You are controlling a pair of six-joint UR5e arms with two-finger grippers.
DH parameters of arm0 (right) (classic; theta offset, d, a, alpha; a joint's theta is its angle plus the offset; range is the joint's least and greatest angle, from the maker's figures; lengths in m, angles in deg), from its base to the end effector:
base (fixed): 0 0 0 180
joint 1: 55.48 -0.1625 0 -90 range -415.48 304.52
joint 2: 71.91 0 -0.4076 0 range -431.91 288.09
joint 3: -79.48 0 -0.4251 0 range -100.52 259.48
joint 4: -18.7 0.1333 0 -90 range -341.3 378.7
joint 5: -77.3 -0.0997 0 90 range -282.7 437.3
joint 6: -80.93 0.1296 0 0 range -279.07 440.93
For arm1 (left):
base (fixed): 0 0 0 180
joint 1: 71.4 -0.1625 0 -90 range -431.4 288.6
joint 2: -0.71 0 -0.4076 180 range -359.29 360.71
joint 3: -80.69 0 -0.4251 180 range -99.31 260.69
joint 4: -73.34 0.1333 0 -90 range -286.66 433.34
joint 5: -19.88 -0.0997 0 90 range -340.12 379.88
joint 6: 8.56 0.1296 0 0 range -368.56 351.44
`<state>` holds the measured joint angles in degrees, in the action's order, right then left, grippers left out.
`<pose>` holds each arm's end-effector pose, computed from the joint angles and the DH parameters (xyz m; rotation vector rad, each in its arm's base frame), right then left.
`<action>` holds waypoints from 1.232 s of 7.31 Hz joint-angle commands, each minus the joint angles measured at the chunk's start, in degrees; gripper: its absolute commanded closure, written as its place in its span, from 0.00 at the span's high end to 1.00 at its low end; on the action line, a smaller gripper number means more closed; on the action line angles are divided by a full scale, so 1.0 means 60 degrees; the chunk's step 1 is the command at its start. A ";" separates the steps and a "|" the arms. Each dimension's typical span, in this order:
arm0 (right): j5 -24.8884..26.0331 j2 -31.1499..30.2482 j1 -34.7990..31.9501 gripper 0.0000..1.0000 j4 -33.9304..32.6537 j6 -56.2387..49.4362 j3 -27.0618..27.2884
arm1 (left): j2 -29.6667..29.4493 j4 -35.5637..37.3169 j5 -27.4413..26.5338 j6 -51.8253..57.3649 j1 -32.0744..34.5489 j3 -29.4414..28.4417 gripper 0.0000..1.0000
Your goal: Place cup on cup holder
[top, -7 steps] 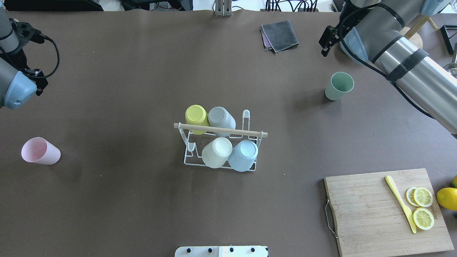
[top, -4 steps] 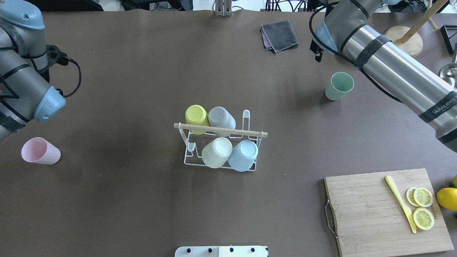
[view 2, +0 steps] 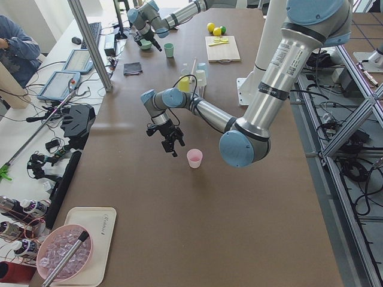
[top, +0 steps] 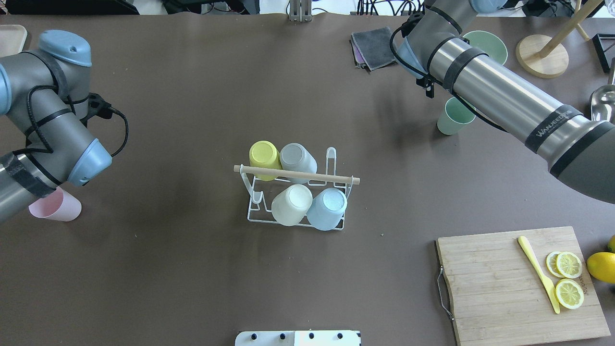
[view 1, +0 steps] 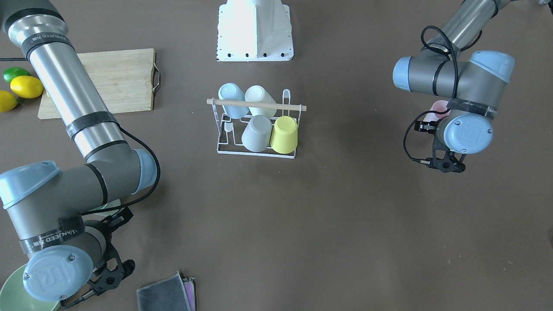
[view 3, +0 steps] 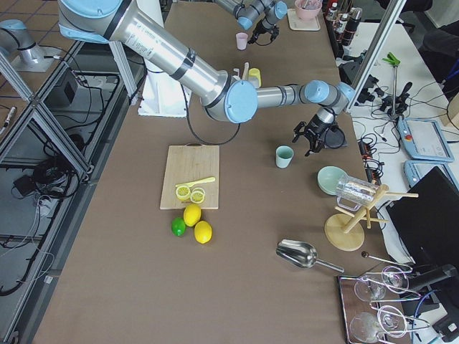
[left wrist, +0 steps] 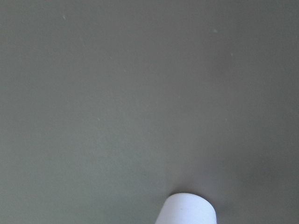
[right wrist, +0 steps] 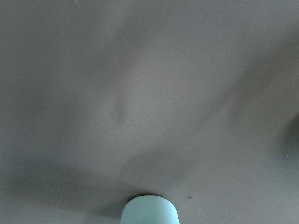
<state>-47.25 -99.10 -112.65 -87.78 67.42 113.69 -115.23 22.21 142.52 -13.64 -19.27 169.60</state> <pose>-0.4189 -0.7595 0.4185 -0.2648 -0.5796 -0.7323 0.3393 -0.5397 0.4804 -0.4333 0.4447 0.4843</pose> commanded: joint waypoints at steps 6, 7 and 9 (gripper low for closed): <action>0.0835 0.1163 0.0591 1.00 0.0066 -0.0502 -0.2595 | -0.0774 0.1725 -0.1257 0.2649 -0.0645 -0.0594 0.99; 0.0880 0.1192 0.0665 1.00 0.0066 -0.0502 -0.2741 | -0.0992 0.1740 -0.1583 0.2663 -0.0749 -0.0784 0.99; 0.1041 0.1265 0.0870 1.00 0.0051 -0.0894 -0.3135 | -0.1024 0.1740 -0.2196 0.3087 -0.0895 -0.0946 0.99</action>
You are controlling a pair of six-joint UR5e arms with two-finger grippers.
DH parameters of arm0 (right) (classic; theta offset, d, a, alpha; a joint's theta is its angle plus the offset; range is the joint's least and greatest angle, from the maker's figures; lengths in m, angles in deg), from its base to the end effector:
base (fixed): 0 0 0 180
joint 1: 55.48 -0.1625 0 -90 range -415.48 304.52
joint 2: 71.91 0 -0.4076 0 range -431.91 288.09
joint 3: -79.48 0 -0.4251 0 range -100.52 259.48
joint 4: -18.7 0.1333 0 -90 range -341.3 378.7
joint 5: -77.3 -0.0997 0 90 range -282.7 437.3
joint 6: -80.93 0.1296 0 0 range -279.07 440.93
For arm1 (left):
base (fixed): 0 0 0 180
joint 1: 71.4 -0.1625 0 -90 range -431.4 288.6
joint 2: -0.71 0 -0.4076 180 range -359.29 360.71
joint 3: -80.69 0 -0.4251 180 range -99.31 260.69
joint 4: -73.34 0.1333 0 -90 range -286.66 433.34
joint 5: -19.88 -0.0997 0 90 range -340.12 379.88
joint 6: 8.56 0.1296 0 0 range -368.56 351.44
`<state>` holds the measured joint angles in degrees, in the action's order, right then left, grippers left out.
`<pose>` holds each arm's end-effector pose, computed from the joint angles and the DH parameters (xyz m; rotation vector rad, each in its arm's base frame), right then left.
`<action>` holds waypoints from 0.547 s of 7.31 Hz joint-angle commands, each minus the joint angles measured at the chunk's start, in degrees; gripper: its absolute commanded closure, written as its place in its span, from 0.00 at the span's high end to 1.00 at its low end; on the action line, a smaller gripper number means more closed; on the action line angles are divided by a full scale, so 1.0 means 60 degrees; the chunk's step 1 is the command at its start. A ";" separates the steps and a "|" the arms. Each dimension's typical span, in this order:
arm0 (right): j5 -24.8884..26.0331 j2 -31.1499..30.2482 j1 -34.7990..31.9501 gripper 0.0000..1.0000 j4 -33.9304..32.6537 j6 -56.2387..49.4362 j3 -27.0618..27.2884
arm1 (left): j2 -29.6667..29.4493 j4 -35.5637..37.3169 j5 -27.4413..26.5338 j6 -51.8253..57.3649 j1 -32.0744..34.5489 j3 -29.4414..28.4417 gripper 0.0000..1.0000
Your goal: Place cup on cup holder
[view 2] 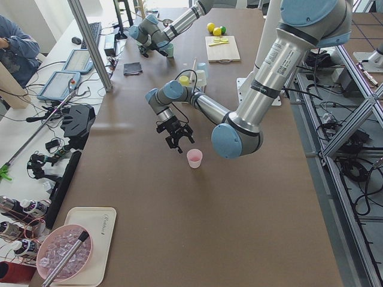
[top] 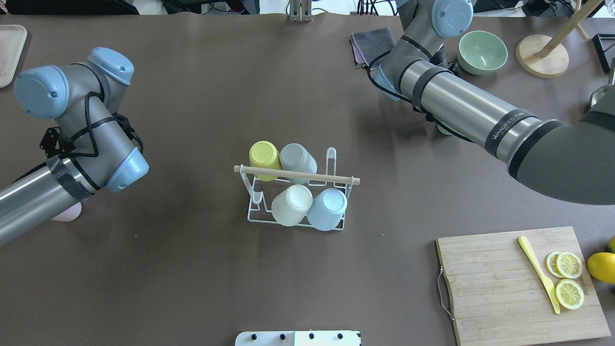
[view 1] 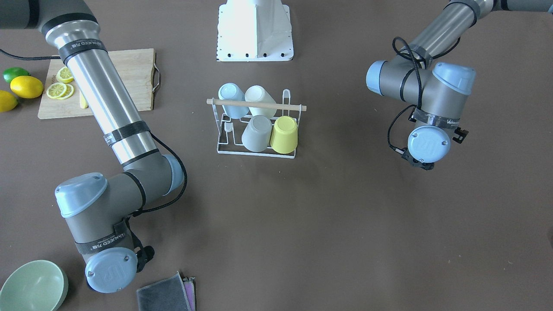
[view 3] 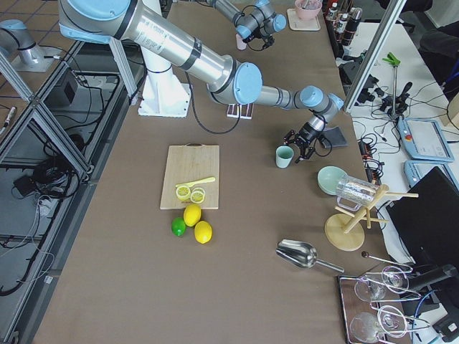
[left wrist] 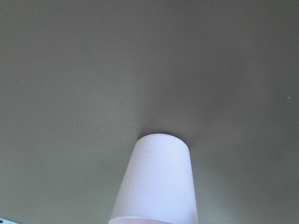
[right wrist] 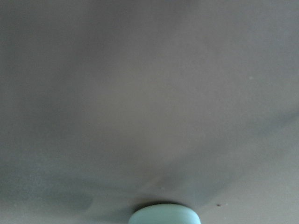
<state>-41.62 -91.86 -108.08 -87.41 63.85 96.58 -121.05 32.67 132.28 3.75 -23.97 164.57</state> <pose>-0.4694 -0.7302 0.4624 -0.4195 -0.4485 -0.8384 0.3718 -0.5288 0.4749 -0.5102 0.2738 0.8512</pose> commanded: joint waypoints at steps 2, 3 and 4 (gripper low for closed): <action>0.0148 0.0190 0.0109 1.00 -0.0230 -0.0595 -0.0518 | -0.0141 0.0055 -0.0671 0.0190 -0.0449 -0.0137 0.99; 0.0293 0.0190 0.0109 1.00 -0.0362 -0.0712 -0.0534 | -0.0083 0.0041 -0.0685 0.0190 -0.0595 -0.0166 0.99; 0.0396 0.0190 0.0124 1.00 -0.0436 -0.0771 -0.0578 | -0.0054 0.0055 -0.0830 0.0204 -0.0727 -0.0268 0.99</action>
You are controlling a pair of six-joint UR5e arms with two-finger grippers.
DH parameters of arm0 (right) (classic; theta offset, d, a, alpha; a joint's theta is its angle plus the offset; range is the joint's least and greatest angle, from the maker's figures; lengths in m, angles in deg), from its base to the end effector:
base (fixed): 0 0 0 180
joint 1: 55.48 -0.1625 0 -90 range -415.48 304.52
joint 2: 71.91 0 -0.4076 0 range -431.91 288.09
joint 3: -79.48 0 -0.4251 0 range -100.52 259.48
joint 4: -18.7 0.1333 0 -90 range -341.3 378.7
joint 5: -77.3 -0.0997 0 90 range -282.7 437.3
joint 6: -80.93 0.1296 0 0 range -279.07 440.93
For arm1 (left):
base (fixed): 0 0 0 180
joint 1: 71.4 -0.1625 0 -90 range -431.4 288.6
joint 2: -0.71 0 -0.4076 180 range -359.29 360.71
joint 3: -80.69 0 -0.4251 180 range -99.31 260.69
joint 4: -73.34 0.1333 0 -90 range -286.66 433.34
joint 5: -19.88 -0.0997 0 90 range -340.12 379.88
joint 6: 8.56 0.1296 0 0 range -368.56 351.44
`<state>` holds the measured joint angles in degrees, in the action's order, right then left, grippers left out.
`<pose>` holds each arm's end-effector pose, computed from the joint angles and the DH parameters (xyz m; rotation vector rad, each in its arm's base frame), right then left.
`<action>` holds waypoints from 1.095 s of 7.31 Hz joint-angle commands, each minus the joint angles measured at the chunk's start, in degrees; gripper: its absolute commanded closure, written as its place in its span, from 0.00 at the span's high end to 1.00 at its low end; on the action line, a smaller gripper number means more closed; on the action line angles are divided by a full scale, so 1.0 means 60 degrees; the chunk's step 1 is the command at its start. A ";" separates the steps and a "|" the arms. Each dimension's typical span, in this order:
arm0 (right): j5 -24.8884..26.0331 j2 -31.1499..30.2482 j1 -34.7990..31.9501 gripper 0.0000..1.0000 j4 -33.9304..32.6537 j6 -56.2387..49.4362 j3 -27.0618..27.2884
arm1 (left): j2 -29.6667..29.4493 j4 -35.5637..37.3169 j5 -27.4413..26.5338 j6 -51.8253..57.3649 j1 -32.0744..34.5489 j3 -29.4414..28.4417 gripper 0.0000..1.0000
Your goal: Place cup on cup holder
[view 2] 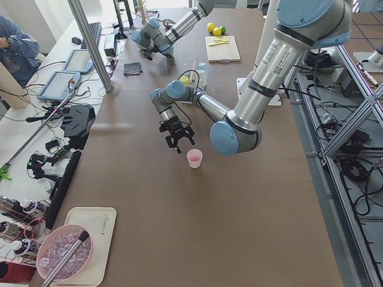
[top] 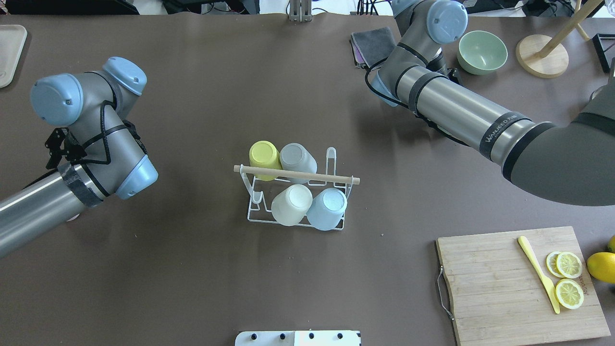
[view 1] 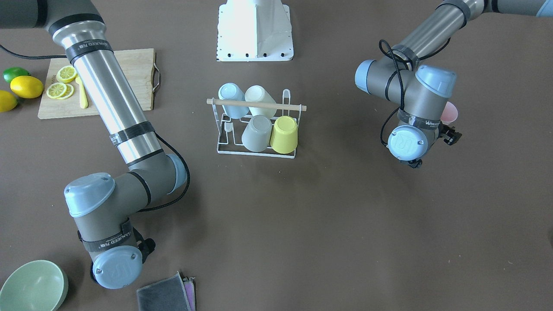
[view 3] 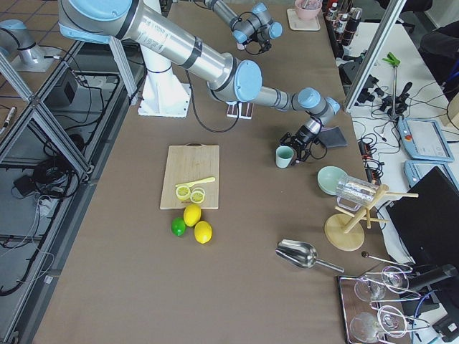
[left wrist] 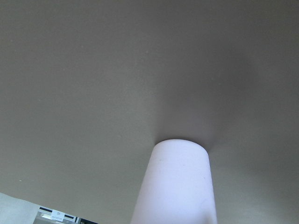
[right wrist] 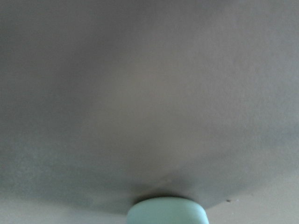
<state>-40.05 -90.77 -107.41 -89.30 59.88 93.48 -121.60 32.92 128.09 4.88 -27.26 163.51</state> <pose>-0.4700 -0.7197 0.4751 -0.4731 -0.4225 -0.9033 0.3965 -0.5141 0.4798 -0.5129 0.1895 0.9425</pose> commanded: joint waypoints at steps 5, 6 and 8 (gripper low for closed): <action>0.0472 0.0169 -0.0045 0.00 -0.0514 -0.0417 -0.0120 | 0.0752 -0.0293 -0.0456 0.0045 -0.0617 -0.0034 0.99; 0.0384 0.0402 -0.0336 0.00 -0.0850 -0.0911 -0.0106 | 0.0798 -0.0281 -0.0456 0.0190 -0.0692 -0.0019 0.99; -0.0374 0.0639 -0.0923 0.00 -0.1612 -0.1224 0.1230 | 0.1062 -0.0252 -0.0471 0.0776 -0.0693 -0.0063 0.91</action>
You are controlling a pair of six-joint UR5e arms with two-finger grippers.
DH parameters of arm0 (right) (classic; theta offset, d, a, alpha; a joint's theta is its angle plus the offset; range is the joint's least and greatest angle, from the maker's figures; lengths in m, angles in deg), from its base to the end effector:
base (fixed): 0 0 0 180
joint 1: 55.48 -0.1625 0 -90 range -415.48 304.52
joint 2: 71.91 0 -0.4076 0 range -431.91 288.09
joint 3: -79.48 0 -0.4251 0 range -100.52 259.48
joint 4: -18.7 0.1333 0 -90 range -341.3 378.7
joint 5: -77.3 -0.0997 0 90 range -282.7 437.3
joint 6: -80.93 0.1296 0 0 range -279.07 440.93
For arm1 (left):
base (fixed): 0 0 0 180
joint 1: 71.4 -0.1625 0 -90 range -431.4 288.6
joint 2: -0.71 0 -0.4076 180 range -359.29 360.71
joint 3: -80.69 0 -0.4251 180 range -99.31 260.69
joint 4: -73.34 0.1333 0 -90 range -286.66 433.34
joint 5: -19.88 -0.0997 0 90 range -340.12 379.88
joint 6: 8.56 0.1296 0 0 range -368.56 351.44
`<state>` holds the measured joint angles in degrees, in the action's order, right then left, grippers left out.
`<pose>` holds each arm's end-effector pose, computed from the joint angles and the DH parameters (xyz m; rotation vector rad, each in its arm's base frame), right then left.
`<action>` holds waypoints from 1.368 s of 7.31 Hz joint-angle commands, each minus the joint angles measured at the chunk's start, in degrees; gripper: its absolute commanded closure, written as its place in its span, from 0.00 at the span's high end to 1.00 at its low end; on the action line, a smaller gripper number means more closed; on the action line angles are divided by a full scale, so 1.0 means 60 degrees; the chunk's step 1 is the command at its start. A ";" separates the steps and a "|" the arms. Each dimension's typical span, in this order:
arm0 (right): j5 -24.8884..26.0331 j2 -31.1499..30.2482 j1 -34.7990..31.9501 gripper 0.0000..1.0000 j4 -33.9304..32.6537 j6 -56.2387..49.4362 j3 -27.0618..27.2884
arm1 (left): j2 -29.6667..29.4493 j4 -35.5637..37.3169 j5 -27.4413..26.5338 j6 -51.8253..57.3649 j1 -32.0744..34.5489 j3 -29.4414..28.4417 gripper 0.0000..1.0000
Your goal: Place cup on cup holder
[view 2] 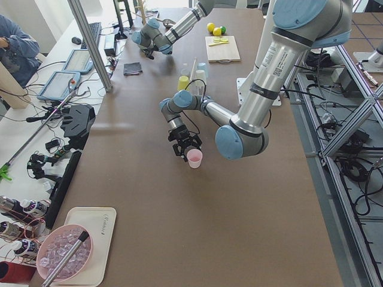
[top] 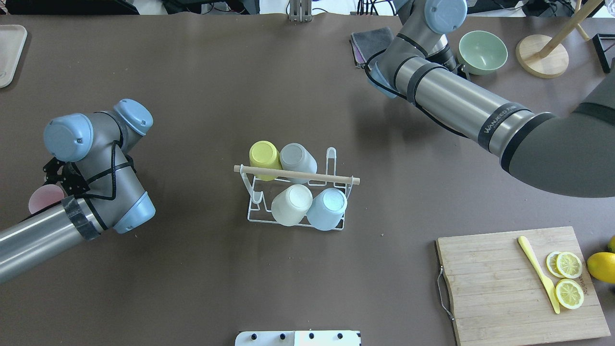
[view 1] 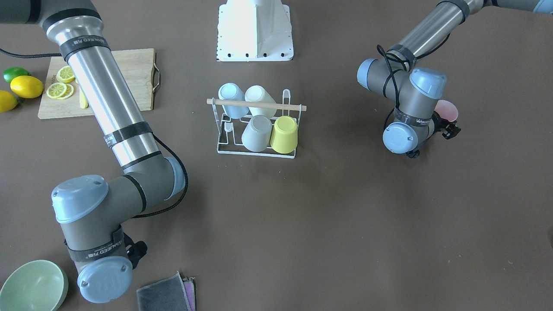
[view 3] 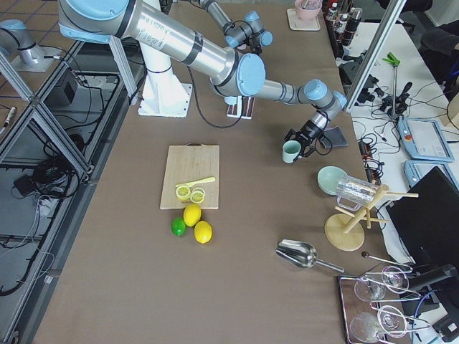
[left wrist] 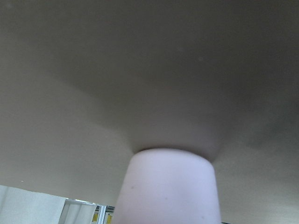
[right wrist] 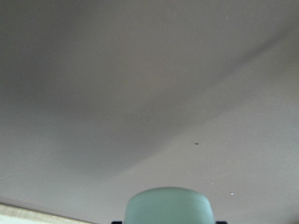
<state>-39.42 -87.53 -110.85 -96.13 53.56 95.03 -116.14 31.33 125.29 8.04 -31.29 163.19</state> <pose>-0.4266 -0.7497 0.4197 -0.4727 -0.4480 -0.9441 0.4050 -0.4704 0.5427 -0.5790 0.1155 1.0614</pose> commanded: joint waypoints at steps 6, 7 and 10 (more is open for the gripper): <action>-0.1214 -0.1890 -0.0719 0.00 0.0747 0.1145 0.6500 | 0.3792 -0.1981 0.2434 -0.0505 0.1238 0.5311 0.06; -0.1317 -0.2256 -0.0719 0.00 0.1769 0.1888 0.7071 | 0.4337 -0.3442 0.3312 -0.1439 0.1254 0.6104 0.03; -0.2196 -0.3166 -0.0748 0.00 0.5632 0.5181 0.7911 | 0.5265 -0.9381 0.4185 -0.5492 0.0758 0.7341 0.00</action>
<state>-51.12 -104.56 -115.28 -72.88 75.92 140.95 -86.19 -8.54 148.73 -14.66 -25.07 204.94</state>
